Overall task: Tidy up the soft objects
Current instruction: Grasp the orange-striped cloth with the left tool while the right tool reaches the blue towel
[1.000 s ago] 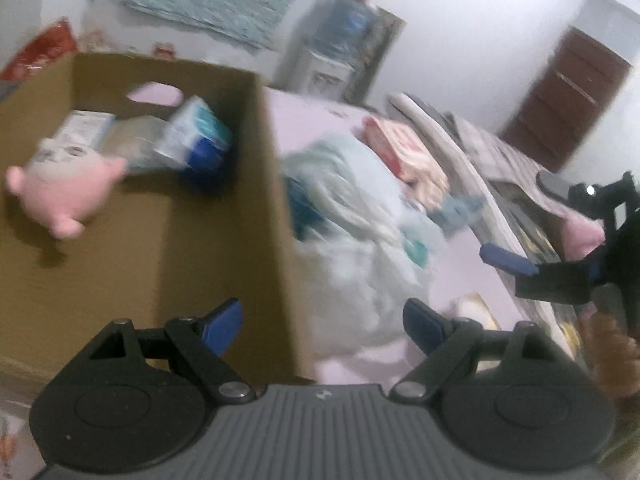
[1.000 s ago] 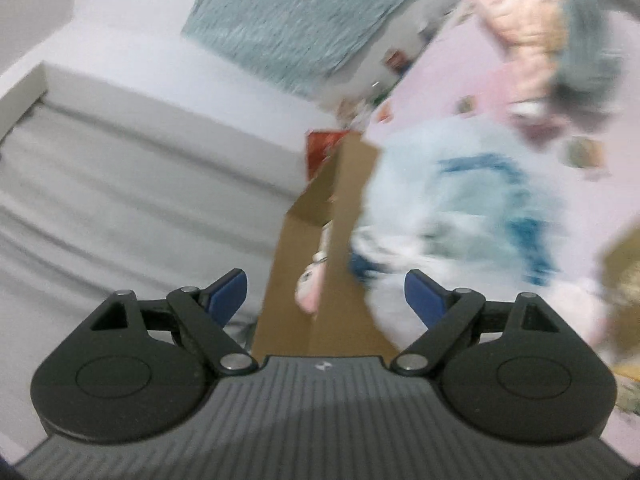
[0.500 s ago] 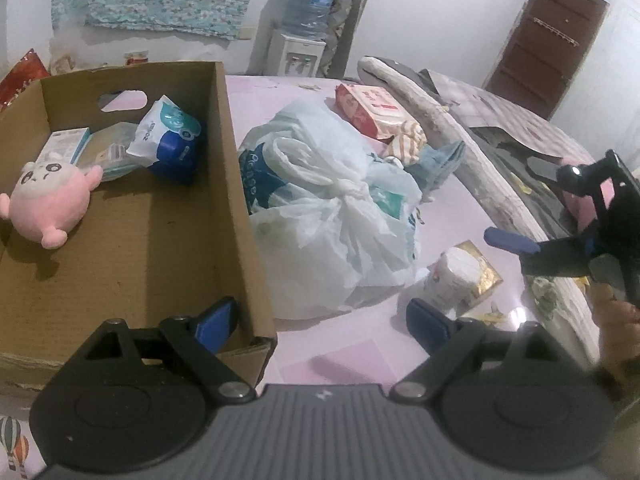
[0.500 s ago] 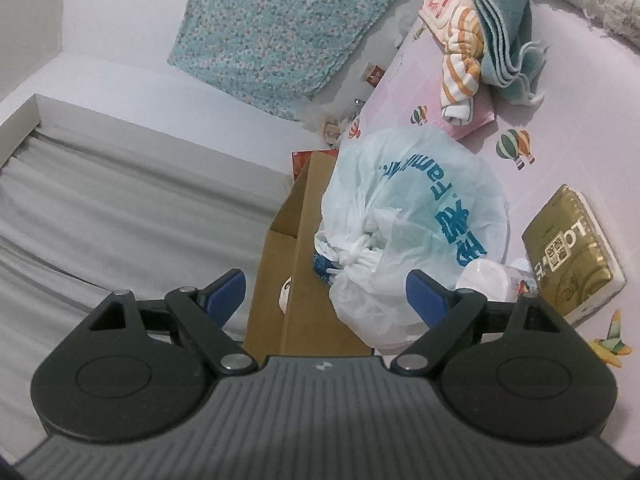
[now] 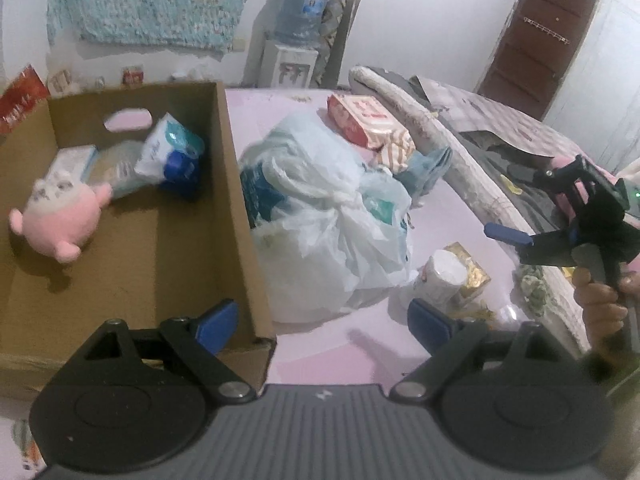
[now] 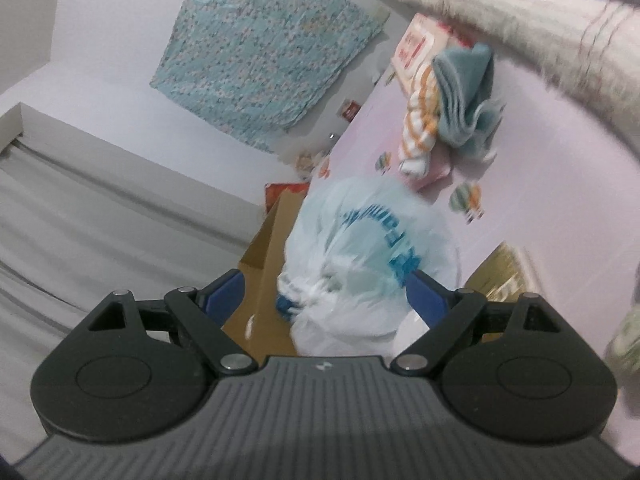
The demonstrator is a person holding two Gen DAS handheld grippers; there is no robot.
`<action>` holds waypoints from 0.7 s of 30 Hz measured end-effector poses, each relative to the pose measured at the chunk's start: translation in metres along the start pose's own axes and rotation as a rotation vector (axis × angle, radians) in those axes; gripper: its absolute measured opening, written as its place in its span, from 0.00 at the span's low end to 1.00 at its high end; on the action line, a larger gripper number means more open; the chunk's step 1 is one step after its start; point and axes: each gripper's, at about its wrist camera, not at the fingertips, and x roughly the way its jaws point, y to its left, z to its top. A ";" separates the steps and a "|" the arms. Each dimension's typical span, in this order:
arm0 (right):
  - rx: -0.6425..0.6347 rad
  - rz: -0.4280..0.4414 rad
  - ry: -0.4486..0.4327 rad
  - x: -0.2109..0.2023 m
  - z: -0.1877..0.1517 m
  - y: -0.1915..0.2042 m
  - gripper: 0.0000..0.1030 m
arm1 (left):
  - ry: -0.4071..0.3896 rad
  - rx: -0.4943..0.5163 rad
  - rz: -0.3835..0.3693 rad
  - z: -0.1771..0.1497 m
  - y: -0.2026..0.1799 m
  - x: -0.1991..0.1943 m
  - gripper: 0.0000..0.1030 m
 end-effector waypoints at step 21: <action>-0.113 -0.256 -0.083 0.055 0.136 -0.036 0.74 | 0.031 0.420 0.074 0.167 -0.134 0.135 0.96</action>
